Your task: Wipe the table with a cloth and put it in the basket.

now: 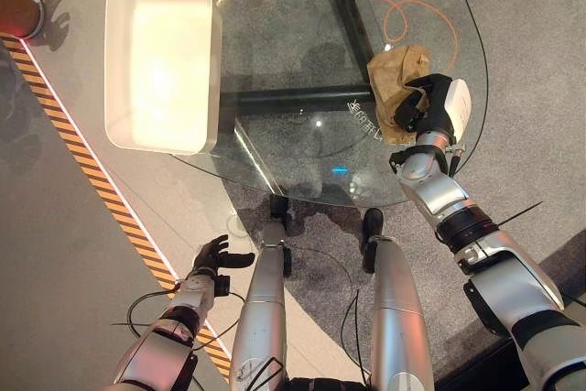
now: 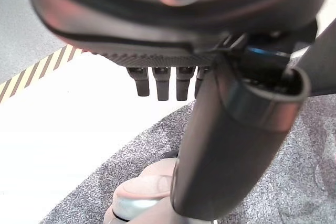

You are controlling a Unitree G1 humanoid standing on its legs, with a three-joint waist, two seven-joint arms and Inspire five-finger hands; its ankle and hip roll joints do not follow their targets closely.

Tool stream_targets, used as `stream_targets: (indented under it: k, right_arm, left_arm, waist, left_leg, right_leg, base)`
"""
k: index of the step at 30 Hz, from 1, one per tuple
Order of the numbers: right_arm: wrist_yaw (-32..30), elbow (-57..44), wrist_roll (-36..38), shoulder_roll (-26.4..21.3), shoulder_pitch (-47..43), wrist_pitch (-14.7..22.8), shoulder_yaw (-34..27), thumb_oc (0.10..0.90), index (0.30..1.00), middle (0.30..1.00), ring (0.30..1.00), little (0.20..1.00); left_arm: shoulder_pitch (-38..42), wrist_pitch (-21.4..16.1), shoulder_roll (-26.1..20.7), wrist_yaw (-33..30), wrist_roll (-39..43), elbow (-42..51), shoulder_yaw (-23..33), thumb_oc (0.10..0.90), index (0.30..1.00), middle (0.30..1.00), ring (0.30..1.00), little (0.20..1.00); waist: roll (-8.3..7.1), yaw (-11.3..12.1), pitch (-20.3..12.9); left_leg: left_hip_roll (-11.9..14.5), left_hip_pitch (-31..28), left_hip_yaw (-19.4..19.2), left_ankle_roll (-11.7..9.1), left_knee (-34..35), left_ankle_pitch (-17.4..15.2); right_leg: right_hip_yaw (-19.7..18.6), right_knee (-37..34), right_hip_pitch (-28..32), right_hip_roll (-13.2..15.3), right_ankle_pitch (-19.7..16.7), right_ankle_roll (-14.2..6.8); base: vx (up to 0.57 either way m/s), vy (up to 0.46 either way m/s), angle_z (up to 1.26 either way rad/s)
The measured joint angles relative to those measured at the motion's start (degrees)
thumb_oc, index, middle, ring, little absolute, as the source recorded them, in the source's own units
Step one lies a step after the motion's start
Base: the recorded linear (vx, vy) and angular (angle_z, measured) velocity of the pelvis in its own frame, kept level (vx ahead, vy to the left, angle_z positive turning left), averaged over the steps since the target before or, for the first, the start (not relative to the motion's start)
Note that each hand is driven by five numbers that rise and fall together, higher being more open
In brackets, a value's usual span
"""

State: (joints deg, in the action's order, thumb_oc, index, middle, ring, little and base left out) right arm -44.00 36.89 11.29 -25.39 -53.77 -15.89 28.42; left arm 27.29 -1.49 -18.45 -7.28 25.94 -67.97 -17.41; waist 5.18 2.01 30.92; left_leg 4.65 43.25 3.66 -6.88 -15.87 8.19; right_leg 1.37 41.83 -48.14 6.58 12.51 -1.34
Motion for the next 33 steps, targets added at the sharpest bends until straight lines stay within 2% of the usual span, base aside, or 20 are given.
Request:
stream_targets:
  k: [15, 24, 33]
  right_arm:
    - [0.0, -2.9, -2.4, -0.1, 0.9, -1.2, 0.9, 0.8, 0.9, 0.9, 0.9, 0.9]
    - [-0.9, -11.0, -4.7, -0.8, 5.6, -2.5, 1.0, 0.8, 0.9, 0.9, 0.9, 0.9]
    - [-1.1, -14.5, -6.9, -0.7, 8.1, -3.0, 0.9, 0.8, 0.9, 0.9, 0.9, 0.9]
  left_arm:
    - [0.0, 0.1, 0.0, 0.0, 0.0, 1.5, 0.0, 0.8, 0.9, 0.9, 0.9, 0.9]
    - [0.0, -0.2, 0.0, -0.7, 0.0, 1.7, 0.0, 0.8, 0.9, 0.9, 0.9, 0.9]
    - [0.0, -0.2, 0.0, -0.7, 0.0, 1.7, 0.1, 0.8, 0.9, 0.9, 0.9, 0.9]
  waist:
    - [0.0, -0.5, 0.0]
    - [0.0, -0.7, 0.0]
    - [0.0, -0.9, 0.0]
  left_leg:
    - [0.1, 0.0, 0.0, 0.2, 0.8, 0.3]
    - [0.1, 0.1, -0.1, 0.1, 0.8, 0.3]
    - [0.0, 0.4, -0.1, 0.0, 0.9, 0.1]
  right_leg:
    - [0.1, -0.7, -0.1, 0.0, 0.0, 0.0]
    - [0.1, -0.9, -0.1, 0.0, 0.0, 0.0]
    - [0.1, -1.4, -0.1, 0.0, -0.1, -0.2]
  base:
    - [0.0, 0.0, 0.0]
    - [0.0, 0.0, 0.0]
    - [0.0, 0.0, 0.0]
